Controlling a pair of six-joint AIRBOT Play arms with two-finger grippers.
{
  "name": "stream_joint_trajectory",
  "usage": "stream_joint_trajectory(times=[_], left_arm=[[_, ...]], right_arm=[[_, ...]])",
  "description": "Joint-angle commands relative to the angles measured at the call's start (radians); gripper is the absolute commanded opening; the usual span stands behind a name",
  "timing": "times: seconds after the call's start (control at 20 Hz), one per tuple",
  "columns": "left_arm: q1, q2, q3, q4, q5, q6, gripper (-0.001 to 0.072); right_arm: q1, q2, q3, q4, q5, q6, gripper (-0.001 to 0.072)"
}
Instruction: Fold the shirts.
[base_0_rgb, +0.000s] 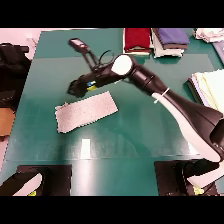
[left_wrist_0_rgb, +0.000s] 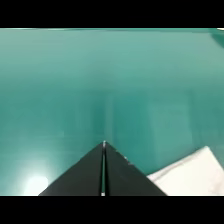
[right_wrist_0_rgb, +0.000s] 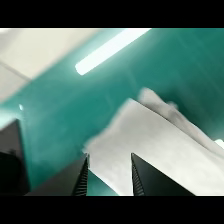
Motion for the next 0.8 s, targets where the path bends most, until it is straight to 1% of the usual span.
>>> stream_joint_trajectory(times=[0.0, 0.05, 0.1, 0.15, 0.2, 0.3, 0.35, 0.4, 0.45, 0.55, 0.6, 0.75], left_arm=[[-0.063, 0.009, -0.001, -0.001, 0.012, 0.008, 0.0025], [-0.084, 0.009, -0.001, -0.002, 0.016, 0.008, 0.0025], [-0.103, 0.009, -0.001, -0.002, 0.020, 0.008, 0.0025], [-0.118, 0.008, -0.001, -0.002, 0.025, 0.007, 0.0025], [-0.129, 0.008, -0.001, -0.002, 0.027, 0.007, 0.0025], [-0.130, 0.007, -0.001, -0.008, 0.027, 0.008, 0.0025], [-0.130, 0.004, -0.001, -0.008, 0.028, 0.008, 0.0025], [-0.130, -0.003, -0.001, -0.008, 0.027, 0.008, 0.0025], [-0.130, -0.011, -0.001, -0.010, 0.027, 0.007, 0.0025], [-0.130, -0.031, -0.001, -0.025, 0.024, 0.007, 0.0025], [-0.130, -0.039, -0.001, -0.040, 0.023, 0.007, 0.0025], [-0.130, -0.056, -0.001, -0.081, 0.022, 0.008, 0.0025]], right_arm=[[-0.153, 0.005, -0.010, -0.191, 0.201, 0.092, 0.0315], [-0.207, 0.005, -0.032, -0.206, 0.244, 0.110, 0.0318], [-0.264, 0.002, -0.065, -0.208, 0.278, 0.124, 0.0389], [-0.311, 0.001, -0.108, -0.206, 0.291, 0.138, 0.0556], [-0.351, 0.001, -0.165, -0.200, 0.288, 0.153, 0.0690], [-0.397, 0.000, -0.280, -0.189, 0.246, 0.161, 0.0691], [-0.408, -0.001, -0.335, -0.147, 0.217, 0.159, 0.0667], [-0.408, -0.009, -0.372, -0.095, 0.195, 0.150, 0.0620], [-0.403, -0.028, -0.391, -0.036, 0.189, 0.129, 0.0609], [-0.376, -0.077, -0.397, 0.048, 0.174, 0.108, 0.0605], [-0.356, -0.103, -0.395, 0.086, 0.153, 0.101, 0.0571], [-0.294, -0.189, -0.332, 0.142, 0.122, 0.100, 0.0569]])
